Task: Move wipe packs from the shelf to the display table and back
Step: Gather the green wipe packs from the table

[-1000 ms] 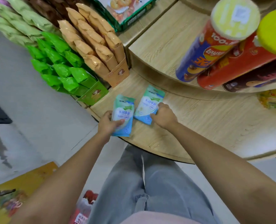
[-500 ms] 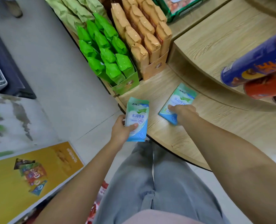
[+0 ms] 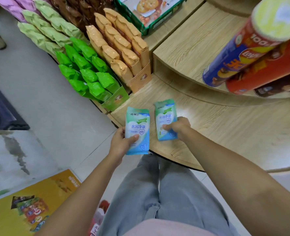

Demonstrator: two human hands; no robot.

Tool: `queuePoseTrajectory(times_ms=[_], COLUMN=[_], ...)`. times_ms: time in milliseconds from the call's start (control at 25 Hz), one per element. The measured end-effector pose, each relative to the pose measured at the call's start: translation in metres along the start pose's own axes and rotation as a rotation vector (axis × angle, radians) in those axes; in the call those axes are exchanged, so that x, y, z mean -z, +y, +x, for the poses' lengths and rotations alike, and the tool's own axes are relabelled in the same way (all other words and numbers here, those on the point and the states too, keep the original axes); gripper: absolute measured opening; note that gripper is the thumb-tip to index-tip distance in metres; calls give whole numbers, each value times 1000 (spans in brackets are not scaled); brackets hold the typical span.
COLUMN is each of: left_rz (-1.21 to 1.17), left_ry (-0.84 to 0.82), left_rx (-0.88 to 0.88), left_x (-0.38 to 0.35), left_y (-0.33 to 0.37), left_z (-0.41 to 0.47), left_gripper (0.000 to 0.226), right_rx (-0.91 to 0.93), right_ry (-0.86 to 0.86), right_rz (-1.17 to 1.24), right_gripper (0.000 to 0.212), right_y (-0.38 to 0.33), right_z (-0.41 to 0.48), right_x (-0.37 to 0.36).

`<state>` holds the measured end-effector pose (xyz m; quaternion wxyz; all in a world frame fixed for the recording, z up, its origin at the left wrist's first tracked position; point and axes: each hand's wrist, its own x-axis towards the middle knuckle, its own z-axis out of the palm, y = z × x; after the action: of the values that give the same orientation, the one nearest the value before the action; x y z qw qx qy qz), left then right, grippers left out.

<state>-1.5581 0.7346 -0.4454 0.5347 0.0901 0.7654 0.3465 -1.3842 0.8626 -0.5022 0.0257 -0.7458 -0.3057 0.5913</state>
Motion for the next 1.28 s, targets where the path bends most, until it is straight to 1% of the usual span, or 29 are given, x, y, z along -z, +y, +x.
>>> queuePoseTrajectory(times_ms=[80,200,280,320,480,560,680,800,1000,1120,1280], left_rz=[3,-38,-49,-42,83,200,357,502,717,853,987], left_ry=[-30,-98,-170,-219,-450,-584,-770,-969,-1309,-1482,-1660], left_rx=[-29,-92,-133,-151,-221,-255,-309,-344,-367,-377,-374], left_x=[-7,-24,-38,-47,-75,-86,-105,-139,-201,-235,-271], left_y=[9,24,36,42,66,76,85,76,25,-26,-111], left_z=[-8,-22,-32,-37,-55,-64,-81,-114,-204,-267,-351], left_gripper=[25,27,26,26,29,29,31,35,33,34,47], right_rx=[16,128,205,236,295,311,328,306,234,209,173], right_ry=[-99,-187,-183,-152,46,157,315,499,783,960,1164], right_rz=[13,165,210,244,536,700,915,1117,1402,1561,1688], right_gripper=[36,37,39,41,41,40,35,33,37,32,28], right_y=[11,27,38,44,69,92,135,186,281,341,426], right_z=[-14,-50,-74,-86,-127,-157,-199,-237,-294,-330,-376], right_x=[20,63,92,106,144,150,138,114,83,72,73])
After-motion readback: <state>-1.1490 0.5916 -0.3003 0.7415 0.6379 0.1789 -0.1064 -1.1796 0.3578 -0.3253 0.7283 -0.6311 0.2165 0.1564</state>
